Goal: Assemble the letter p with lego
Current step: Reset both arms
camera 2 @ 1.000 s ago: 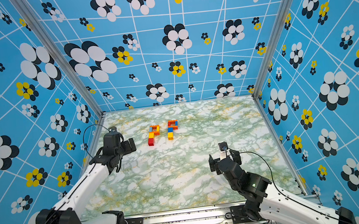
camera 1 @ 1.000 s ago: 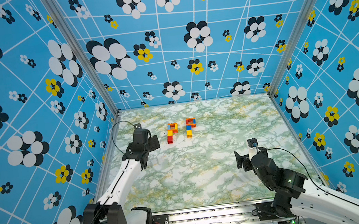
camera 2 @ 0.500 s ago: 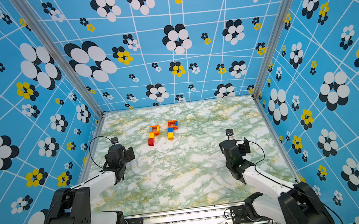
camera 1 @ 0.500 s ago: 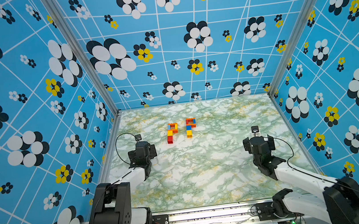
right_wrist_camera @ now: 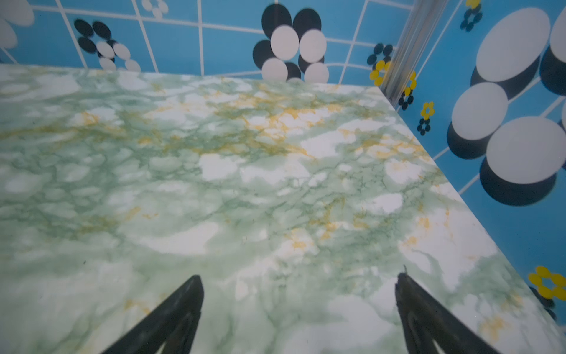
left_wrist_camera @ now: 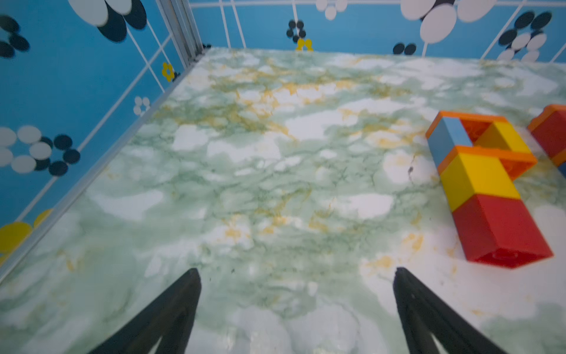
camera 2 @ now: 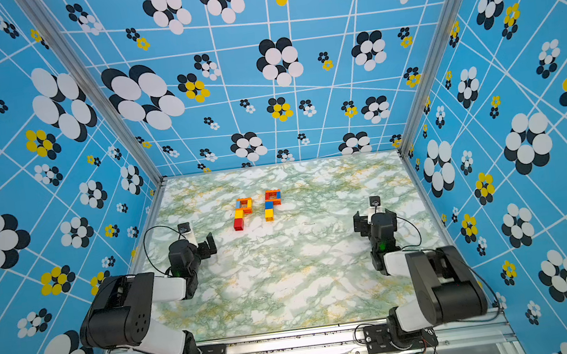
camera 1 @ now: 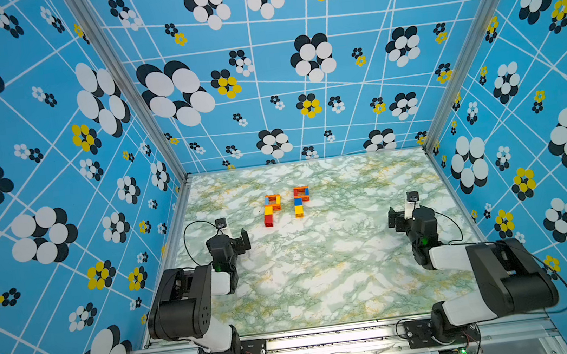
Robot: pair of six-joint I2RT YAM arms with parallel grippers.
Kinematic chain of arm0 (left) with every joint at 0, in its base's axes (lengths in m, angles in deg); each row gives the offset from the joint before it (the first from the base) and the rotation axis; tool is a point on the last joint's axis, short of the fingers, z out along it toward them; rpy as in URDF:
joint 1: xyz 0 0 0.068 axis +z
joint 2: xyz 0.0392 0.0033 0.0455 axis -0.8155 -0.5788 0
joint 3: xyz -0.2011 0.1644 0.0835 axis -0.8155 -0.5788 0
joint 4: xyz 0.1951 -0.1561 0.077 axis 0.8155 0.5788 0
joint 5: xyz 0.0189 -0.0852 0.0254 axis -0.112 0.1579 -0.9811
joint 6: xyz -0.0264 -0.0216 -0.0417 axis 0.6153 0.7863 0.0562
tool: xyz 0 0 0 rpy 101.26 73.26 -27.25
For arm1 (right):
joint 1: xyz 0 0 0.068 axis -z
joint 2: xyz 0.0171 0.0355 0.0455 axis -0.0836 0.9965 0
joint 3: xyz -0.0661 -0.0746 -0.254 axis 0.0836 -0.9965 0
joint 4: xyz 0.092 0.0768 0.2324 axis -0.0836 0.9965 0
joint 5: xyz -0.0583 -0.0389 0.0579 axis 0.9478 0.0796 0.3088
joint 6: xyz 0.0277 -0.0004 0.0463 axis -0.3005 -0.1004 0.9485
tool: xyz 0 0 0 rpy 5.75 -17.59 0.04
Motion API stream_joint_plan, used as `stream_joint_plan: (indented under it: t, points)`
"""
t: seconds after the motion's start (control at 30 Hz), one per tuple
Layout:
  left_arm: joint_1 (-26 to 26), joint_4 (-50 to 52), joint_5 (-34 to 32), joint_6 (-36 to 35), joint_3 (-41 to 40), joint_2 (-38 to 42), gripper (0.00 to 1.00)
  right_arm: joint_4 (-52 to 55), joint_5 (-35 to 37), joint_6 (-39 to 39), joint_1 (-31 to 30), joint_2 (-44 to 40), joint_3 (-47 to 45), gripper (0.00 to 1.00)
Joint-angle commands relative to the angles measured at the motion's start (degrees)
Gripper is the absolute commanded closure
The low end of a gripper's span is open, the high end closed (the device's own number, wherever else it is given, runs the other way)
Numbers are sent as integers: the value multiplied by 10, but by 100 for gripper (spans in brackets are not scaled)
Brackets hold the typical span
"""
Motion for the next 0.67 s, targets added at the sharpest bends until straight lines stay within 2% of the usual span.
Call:
stream_joint_plan:
  t: [0.0,0.07,0.2,0.3,0.43,0.63]
  points:
    - [0,-44,-4,-6,1,0,1,-5,-14,32,7,-2,11,1]
    - [-1,-40,0,-5,0,4,1,-43,-4,33,8,22,14,1]
    - [-1,-32,5,-11,8,0,1,-57,73,57,8,19,4,1]
    - [-3,-18,15,-15,14,1,1,-57,74,58,7,19,4,1]
    - [6,10,77,-26,30,0,1,-57,74,58,7,19,4,1]
    - [-8,5,56,-37,26,2,1,-58,74,58,7,19,4,1]
